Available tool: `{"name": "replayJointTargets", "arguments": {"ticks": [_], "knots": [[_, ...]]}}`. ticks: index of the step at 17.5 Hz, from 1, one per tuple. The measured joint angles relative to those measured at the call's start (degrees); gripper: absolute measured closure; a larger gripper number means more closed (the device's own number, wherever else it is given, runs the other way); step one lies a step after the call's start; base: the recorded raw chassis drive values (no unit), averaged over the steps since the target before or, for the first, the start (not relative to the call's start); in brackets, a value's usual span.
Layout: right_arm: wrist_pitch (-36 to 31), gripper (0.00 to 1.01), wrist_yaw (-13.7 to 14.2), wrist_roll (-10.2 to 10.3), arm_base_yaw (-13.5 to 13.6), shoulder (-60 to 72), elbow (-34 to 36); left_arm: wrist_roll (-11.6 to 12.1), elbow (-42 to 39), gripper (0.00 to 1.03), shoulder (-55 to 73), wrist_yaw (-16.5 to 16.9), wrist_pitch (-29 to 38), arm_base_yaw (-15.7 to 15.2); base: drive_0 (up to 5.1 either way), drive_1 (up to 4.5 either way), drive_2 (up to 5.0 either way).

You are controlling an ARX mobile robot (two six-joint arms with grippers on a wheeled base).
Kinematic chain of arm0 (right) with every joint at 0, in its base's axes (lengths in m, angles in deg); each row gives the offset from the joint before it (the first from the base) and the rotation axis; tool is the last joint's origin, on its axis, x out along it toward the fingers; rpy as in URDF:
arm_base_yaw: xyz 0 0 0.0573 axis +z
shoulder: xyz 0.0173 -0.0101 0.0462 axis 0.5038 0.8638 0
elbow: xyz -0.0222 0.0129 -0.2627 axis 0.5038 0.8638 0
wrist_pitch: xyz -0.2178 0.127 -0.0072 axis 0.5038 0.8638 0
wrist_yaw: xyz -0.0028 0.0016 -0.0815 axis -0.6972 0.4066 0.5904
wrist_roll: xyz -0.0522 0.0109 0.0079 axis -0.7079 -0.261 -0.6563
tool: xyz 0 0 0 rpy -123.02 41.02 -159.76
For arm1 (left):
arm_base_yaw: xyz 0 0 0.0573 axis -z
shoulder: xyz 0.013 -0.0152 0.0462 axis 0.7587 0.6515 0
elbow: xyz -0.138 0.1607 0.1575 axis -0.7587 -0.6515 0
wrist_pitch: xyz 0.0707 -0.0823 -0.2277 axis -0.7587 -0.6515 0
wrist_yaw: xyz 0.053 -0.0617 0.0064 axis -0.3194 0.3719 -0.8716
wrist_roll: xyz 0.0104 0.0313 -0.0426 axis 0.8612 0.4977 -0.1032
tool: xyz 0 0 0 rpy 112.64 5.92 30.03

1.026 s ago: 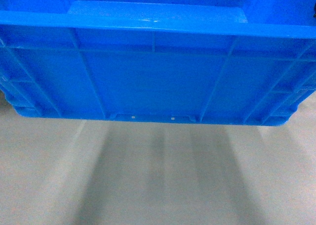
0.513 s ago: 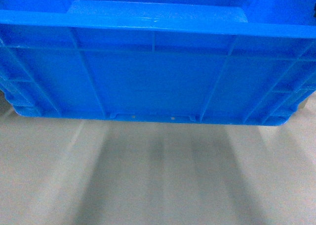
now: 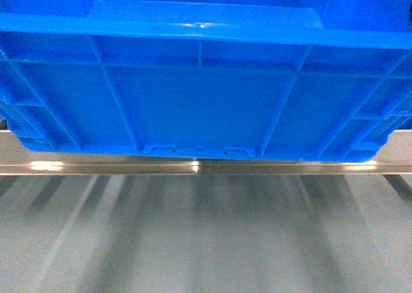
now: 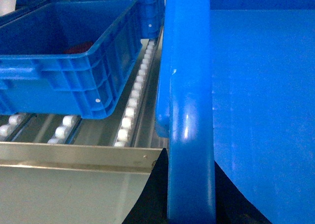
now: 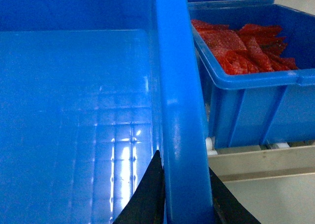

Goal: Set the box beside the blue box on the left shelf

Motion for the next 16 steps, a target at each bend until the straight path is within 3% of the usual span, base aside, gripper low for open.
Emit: {"name": "replayJointTargets", "arguments": {"ticks": [16], "knots": [[0.0,0.92,0.0,0.0,0.0,0.0,0.0,0.0,0.0,0.94,0.0,0.0,0.0,0.0,0.1,4.43,-4.1]]}}
